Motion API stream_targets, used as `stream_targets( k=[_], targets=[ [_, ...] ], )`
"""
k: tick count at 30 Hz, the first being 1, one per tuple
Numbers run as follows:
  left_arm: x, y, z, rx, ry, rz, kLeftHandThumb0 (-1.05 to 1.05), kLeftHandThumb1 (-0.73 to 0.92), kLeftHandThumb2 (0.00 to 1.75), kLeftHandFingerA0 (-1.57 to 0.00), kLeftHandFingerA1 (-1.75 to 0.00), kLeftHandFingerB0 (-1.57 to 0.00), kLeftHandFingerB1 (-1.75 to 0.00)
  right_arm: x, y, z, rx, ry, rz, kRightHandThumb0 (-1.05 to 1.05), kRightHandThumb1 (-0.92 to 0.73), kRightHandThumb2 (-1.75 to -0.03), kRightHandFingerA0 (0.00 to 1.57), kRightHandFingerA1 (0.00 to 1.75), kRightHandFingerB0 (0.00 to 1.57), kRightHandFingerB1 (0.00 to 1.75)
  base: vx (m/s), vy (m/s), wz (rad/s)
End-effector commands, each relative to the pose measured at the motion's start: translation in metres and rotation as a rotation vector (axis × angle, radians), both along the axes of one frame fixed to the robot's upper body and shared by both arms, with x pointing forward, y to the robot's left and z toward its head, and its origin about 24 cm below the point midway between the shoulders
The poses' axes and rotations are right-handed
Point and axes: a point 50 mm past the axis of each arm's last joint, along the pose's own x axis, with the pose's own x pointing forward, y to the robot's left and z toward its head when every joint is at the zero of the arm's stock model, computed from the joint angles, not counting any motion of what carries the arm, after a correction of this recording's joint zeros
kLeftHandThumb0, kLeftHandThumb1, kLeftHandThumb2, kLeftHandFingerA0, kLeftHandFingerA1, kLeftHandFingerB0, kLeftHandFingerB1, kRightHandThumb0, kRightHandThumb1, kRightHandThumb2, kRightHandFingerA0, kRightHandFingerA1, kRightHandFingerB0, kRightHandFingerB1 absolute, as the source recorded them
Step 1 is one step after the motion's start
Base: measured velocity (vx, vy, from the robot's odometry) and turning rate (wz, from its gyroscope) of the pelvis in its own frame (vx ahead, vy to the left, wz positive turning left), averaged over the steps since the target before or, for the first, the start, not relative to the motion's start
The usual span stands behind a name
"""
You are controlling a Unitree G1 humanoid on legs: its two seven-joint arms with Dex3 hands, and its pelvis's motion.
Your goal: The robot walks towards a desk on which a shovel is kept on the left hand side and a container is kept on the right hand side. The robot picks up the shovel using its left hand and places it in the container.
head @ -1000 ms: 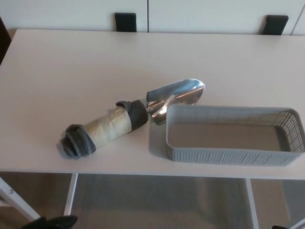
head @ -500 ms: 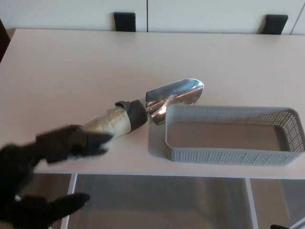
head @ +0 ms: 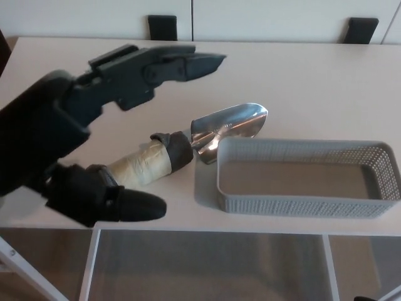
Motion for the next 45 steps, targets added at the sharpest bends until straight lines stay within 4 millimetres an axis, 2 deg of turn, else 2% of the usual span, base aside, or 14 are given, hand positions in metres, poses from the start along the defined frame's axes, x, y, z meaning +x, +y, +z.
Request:
stream_targets(
  k=[1, 3, 11, 12, 14, 16, 21, 34, 45],
  targets=[
    [0.07, 0.004, -0.05, 0.516, 0.076, 0.529, -0.29, 0.24, 0.59, 0.0, -0.07, -0.04, -0.17, -0.002, -0.007, 0.003, -0.03, -0.01, 0.024, -0.24, -0.68, -0.59, 0.5, 0.52, 0.38, 0.45, 0.0, 0.0, 0.0],
    [0.075, 0.004, -0.064, 0.536, 0.099, 0.581, -0.3, 0.27, 0.6, 0.0, -0.06, -0.06, -0.15, -0.001, -0.006, 0.003, -0.031, -0.013, 0.025, -0.25, -0.66, -0.59, 0.52, 0.52, 0.4, 0.45, 0.0, 0.0, 0.0],
    [0.085, 0.01, -0.096, 0.582, 0.175, 0.687, -0.39, 0.29, 0.62, 0.0, -0.06, -0.06, -0.13, 0.0, -0.006, 0.003, -0.03, -0.014, 0.003, -0.24, -0.66, -0.59, 0.54, 0.53, 0.41, 0.45, 0.0, 0.0, 0.0],
    [0.086, 0.011, -0.1, 0.601, 0.176, 0.71, -0.44, 0.31, 0.62, 0.0, -0.02, -0.06, -0.1, -0.001, -0.005, 0.003, -0.026, -0.013, -0.001, -0.24, -0.66, -0.59, 0.53, 0.53, 0.41, 0.45, 0.0, 0.0, 0.0],
    [0.089, 0.013, -0.109, 0.634, 0.197, 0.747, -0.43, 0.31, 0.64, 0.0, -0.06, -0.03, -0.12, -0.001, -0.005, 0.003, -0.036, -0.013, 0.007, -0.24, -0.66, -0.59, 0.53, 0.53, 0.41, 0.45, 0.0, 0.0, 0.0],
    [0.09, 0.014, -0.12, 0.654, 0.216, 0.783, -0.39, 0.3, 0.66, -0.01, -0.16, -0.05, -0.22, -0.002, -0.005, 0.003, -0.038, -0.016, 0.012, -0.24, -0.66, -0.59, 0.53, 0.53, 0.42, 0.46, 0.0, 0.0, 0.0],
    [0.093, 0.015, -0.137, 0.682, 0.238, 0.816, -0.4, 0.3, 0.68, -0.01, -0.2, -0.04, -0.25, -0.002, -0.004, 0.002, -0.034, -0.016, 0.01, -0.25, -0.66, -0.59, 0.54, 0.54, 0.42, 0.46, 0.0, 0.0, 0.0],
    [0.099, 0.006, -0.15, 0.741, 0.231, 0.856, -0.47, 0.32, 0.71, -0.01, -0.21, -0.05, -0.25, -0.001, -0.005, 0.003, -0.072, -0.02, 0.041, -0.27, -0.65, -0.59, 0.56, 0.53, 0.42, 0.45, 0.0, 0.0, 0.0],
    [0.099, 0.008, -0.159, 0.765, 0.233, 0.889, -0.46, 0.32, 0.7, -0.02, -0.21, -0.05, -0.23, 0.0, -0.006, 0.002, -0.086, -0.018, 0.055, -0.26, -0.65, -0.59, 0.57, 0.54, 0.42, 0.45, 0.0, 0.0, 0.0]
  ],
)
